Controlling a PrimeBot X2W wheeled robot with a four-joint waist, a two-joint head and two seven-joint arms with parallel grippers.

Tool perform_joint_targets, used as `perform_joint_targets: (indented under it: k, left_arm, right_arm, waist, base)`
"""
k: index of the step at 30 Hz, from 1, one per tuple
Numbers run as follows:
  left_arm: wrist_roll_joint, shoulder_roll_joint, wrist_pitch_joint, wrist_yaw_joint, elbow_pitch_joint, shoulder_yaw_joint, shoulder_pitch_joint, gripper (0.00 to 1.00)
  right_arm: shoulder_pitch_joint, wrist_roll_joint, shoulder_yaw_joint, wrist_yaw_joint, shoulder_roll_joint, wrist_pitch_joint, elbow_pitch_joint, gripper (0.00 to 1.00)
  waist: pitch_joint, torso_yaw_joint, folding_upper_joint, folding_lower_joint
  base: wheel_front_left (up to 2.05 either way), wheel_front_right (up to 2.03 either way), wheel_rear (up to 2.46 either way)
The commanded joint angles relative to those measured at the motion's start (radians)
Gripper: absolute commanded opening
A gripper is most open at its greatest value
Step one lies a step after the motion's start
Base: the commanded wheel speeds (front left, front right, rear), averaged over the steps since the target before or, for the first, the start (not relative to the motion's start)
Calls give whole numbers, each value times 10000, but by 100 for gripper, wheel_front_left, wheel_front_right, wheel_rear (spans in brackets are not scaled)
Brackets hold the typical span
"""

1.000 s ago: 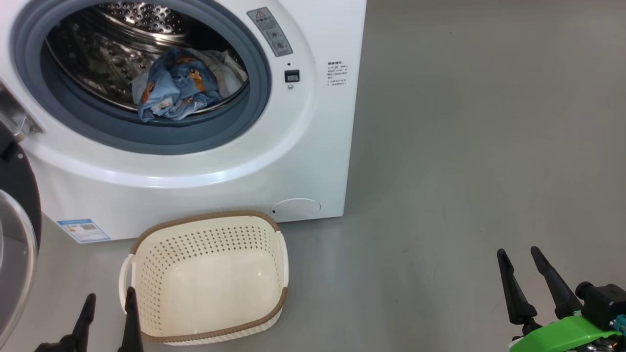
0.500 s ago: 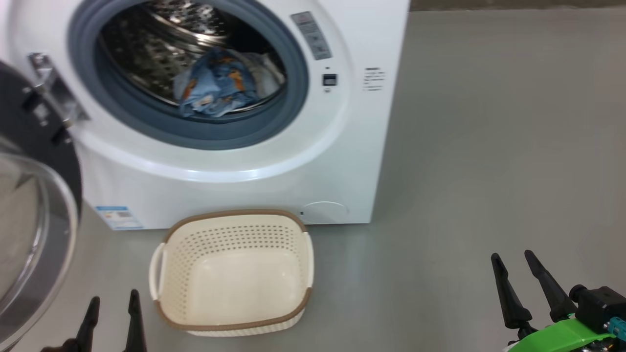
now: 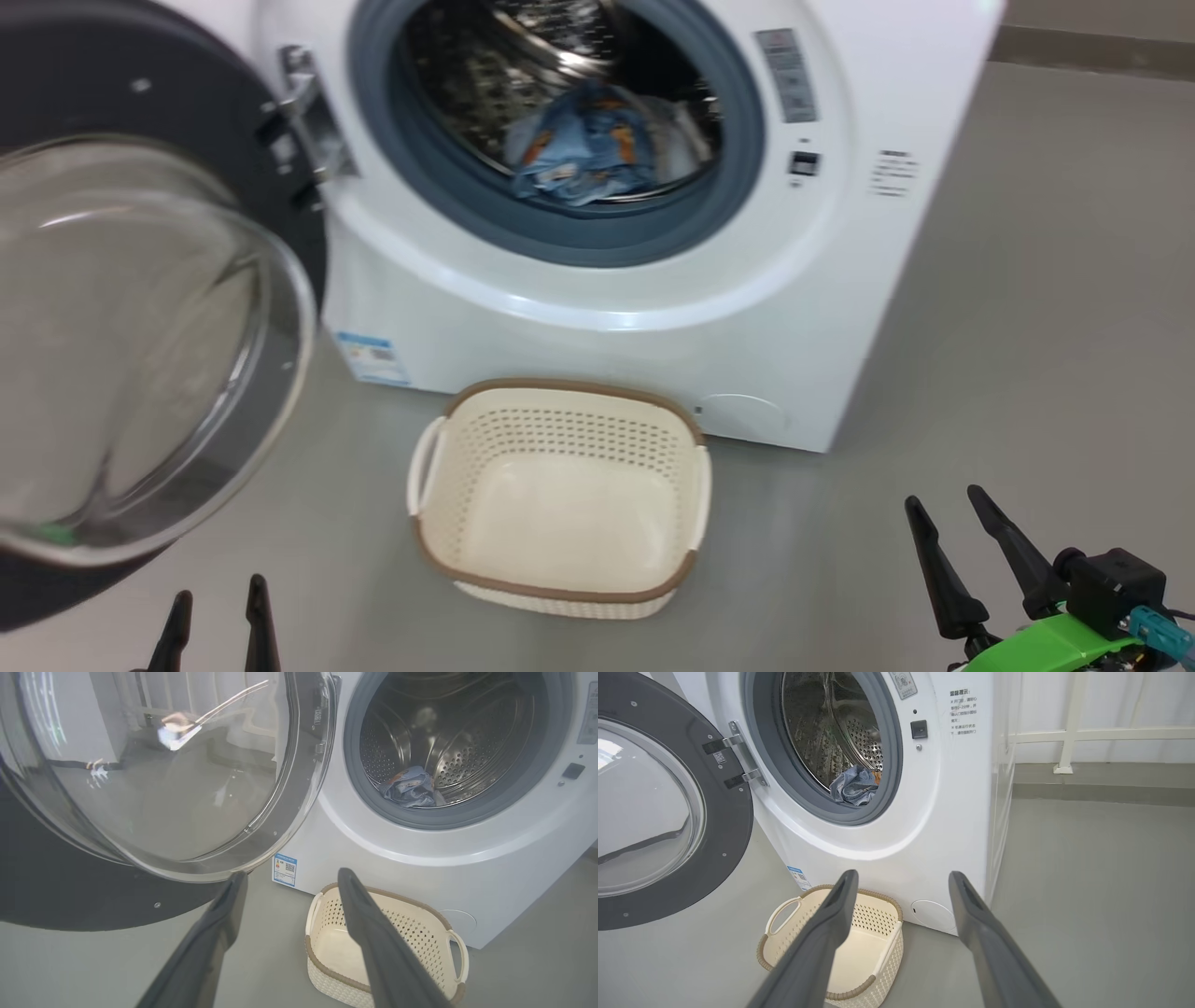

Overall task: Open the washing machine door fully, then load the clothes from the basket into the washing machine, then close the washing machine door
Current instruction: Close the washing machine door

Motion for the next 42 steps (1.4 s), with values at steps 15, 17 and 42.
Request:
perform_joint_targets:
  k: [15, 17, 42]
  left_arm:
    - [-402, 160, -65, 379, -587, 206, 114, 100]
    - [-419, 160, -65, 397, -593, 203, 133, 100]
    - [-804, 160, -65, 152, -1852, 1015, -104, 0]
  right_arm:
    - [-523, 36, 690, 16, -319, -120, -149, 100]
    - [-520, 38, 700, 16, -321, -120, -144, 100]
    - [-499, 77, 815, 16, -178, -120, -187, 100]
  waist:
    - [29, 2645, 0, 0]
    - [23, 2715, 0, 0]
    - [260, 2820, 0, 0]
  base:
    - [0, 0, 0]
    - [0, 0, 0]
    - [0, 0, 0]
